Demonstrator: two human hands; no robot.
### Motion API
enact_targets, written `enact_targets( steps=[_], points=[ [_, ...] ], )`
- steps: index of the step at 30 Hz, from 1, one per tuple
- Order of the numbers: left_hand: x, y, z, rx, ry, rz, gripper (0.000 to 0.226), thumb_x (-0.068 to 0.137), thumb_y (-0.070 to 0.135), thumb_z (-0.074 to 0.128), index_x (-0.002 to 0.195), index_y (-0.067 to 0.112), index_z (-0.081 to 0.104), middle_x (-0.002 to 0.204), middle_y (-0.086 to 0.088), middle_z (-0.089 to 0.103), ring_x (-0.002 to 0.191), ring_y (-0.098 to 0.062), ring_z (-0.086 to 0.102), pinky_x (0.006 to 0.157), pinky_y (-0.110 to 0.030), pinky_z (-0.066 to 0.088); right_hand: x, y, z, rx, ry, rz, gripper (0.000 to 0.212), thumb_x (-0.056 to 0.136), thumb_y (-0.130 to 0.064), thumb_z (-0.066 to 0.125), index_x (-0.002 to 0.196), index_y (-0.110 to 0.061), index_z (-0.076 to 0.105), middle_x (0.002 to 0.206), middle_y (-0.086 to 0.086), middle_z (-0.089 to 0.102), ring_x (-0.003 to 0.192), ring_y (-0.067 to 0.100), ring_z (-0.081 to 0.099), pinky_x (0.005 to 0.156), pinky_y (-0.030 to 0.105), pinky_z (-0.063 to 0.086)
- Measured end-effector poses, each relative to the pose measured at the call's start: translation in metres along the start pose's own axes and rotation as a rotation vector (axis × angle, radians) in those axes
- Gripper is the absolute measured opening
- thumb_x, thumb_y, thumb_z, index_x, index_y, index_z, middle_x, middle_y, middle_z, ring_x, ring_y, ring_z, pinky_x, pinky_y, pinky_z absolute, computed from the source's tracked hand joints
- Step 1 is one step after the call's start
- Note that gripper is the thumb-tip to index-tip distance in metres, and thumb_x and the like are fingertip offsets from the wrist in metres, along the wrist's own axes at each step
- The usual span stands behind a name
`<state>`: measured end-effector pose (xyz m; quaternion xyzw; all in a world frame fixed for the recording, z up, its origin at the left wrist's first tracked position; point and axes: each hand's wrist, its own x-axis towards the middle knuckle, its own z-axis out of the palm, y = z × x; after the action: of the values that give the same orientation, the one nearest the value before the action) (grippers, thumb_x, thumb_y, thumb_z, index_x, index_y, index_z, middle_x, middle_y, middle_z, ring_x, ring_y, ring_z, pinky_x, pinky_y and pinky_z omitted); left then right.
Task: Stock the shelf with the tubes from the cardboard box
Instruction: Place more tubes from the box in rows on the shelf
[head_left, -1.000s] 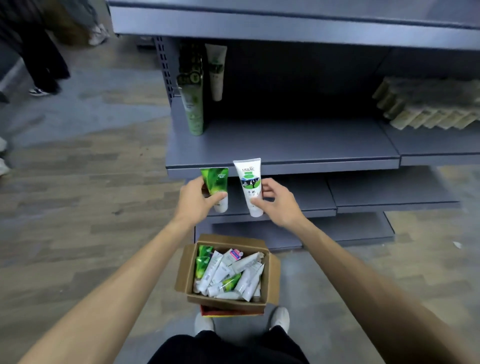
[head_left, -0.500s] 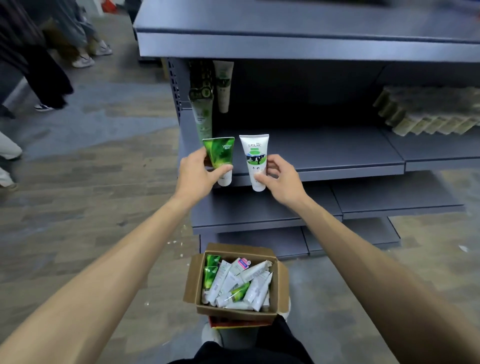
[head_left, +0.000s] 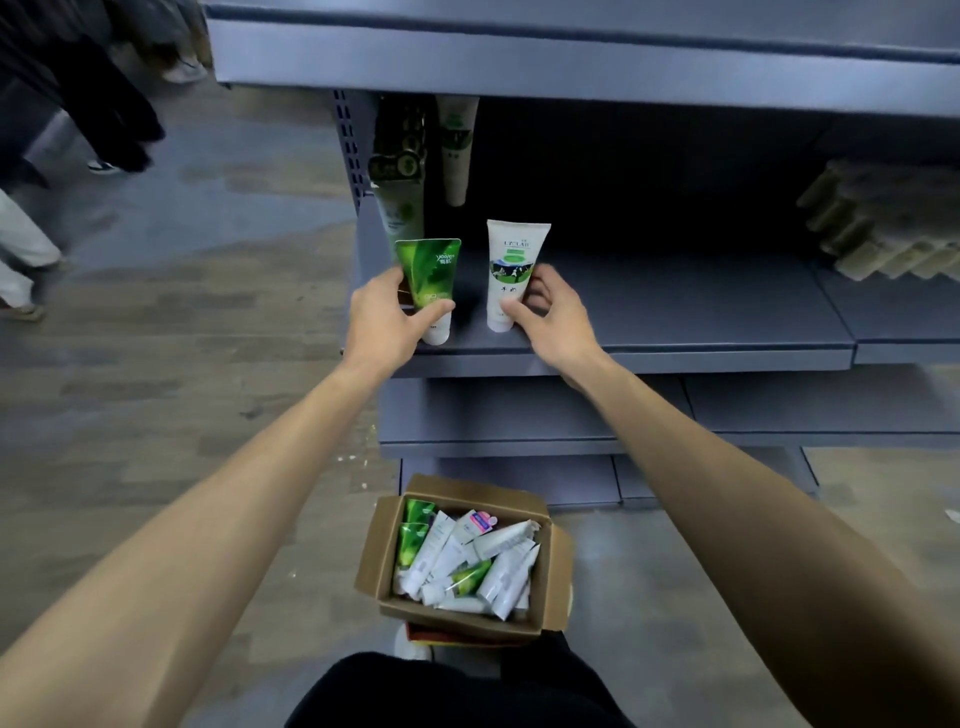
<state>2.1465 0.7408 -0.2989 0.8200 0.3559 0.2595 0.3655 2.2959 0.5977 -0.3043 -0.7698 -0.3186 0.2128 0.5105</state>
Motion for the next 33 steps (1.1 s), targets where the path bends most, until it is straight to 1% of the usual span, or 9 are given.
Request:
enact_targets(
  steps=[2, 5, 10, 13, 15, 20, 23, 26, 33],
  points=[
    [0.005, -0.004, 0.004, -0.007, 0.009, -0.011, 0.038, 0.074, 0.041, 0.081, 0.098, 0.014, 0.066, 0.085, 0.007, 0.069, 0.079, -0.012, 0.068, 0.078, -0.027, 0.055, 0.007, 0.001, 0.002, -0.016, -0.004, -0.006, 0.034, 0.088, -0.021, 0.069, 0.120, -0.021, 0.056, 0.113, -0.006, 0.068, 0.108, 0.008, 0.064, 0.099, 0.034, 0.051],
    [0.008, -0.004, 0.006, -0.004, 0.008, -0.009, 0.042, 0.074, 0.045, 0.080, 0.102, 0.017, 0.065, 0.091, 0.006, 0.071, 0.082, -0.012, 0.068, 0.080, -0.034, 0.057, 0.015, 0.002, 0.007, -0.027, 0.004, -0.011, 0.036, 0.088, -0.021, 0.069, 0.121, -0.021, 0.056, 0.113, -0.006, 0.068, 0.108, 0.008, 0.064, 0.099, 0.035, 0.051],
    [0.007, -0.009, 0.006, 0.023, -0.008, 0.034, 0.041, 0.072, 0.039, 0.082, 0.101, 0.018, 0.063, 0.090, 0.009, 0.070, 0.084, -0.009, 0.067, 0.079, -0.028, 0.057, 0.025, 0.002, 0.011, -0.012, 0.006, 0.013, 0.041, 0.083, -0.018, 0.074, 0.121, -0.018, 0.057, 0.113, -0.001, 0.068, 0.107, 0.012, 0.065, 0.098, 0.038, 0.052],
    [0.005, -0.013, 0.008, -0.018, -0.018, 0.037, 0.039, 0.073, 0.033, 0.084, 0.103, 0.016, 0.066, 0.089, 0.008, 0.070, 0.082, -0.004, 0.066, 0.075, -0.011, 0.053, 0.027, 0.000, 0.010, -0.021, 0.047, 0.023, 0.052, 0.076, -0.022, 0.082, 0.122, -0.016, 0.057, 0.110, -0.008, 0.067, 0.103, 0.007, 0.064, 0.089, 0.020, 0.053],
    [0.007, -0.013, 0.009, -0.076, -0.019, 0.022, 0.036, 0.073, 0.028, 0.085, 0.101, 0.014, 0.067, 0.088, 0.009, 0.070, 0.081, -0.001, 0.066, 0.074, -0.006, 0.050, 0.030, -0.002, 0.010, -0.029, 0.086, 0.027, 0.052, 0.074, -0.025, 0.084, 0.118, -0.015, 0.059, 0.106, -0.011, 0.067, 0.099, 0.002, 0.064, 0.079, 0.009, 0.050],
    [0.009, -0.021, 0.018, -0.169, -0.001, -0.030, 0.040, 0.074, 0.028, 0.085, 0.107, 0.012, 0.069, 0.095, 0.004, 0.074, 0.087, -0.005, 0.070, 0.083, -0.022, 0.058, 0.045, -0.003, 0.012, -0.066, 0.077, 0.005, 0.039, 0.076, -0.025, 0.082, 0.109, -0.016, 0.062, 0.104, -0.008, 0.070, 0.097, 0.006, 0.066, 0.083, 0.018, 0.055],
    [0.009, -0.024, 0.024, -0.194, 0.011, -0.029, 0.041, 0.077, 0.030, 0.082, 0.110, 0.012, 0.068, 0.099, 0.003, 0.074, 0.092, -0.006, 0.070, 0.086, -0.026, 0.058, 0.056, -0.004, 0.014, -0.089, 0.076, -0.026, 0.040, 0.078, -0.024, 0.080, 0.112, -0.012, 0.062, 0.104, -0.006, 0.068, 0.092, 0.005, 0.065, 0.078, 0.012, 0.053],
    [0.012, -0.026, 0.029, -0.184, 0.035, -0.010, 0.039, 0.079, 0.030, 0.081, 0.111, 0.011, 0.068, 0.102, 0.001, 0.073, 0.093, -0.007, 0.070, 0.088, -0.025, 0.057, 0.068, -0.005, 0.019, -0.116, 0.084, -0.048, 0.041, 0.080, -0.026, 0.079, 0.114, -0.012, 0.062, 0.102, -0.009, 0.066, 0.089, 0.002, 0.063, 0.072, 0.003, 0.048],
    [0.018, -0.031, 0.038, -0.150, 0.113, 0.029, 0.040, 0.080, 0.030, 0.080, 0.112, 0.008, 0.069, 0.101, -0.002, 0.072, 0.091, -0.007, 0.069, 0.085, -0.014, 0.054, 0.096, 0.001, 0.027, -0.091, 0.096, -0.072, 0.037, 0.082, -0.021, 0.077, 0.114, -0.010, 0.062, 0.096, -0.010, 0.064, 0.082, -0.010, 0.057, 0.069, 0.001, 0.045]
  ],
)
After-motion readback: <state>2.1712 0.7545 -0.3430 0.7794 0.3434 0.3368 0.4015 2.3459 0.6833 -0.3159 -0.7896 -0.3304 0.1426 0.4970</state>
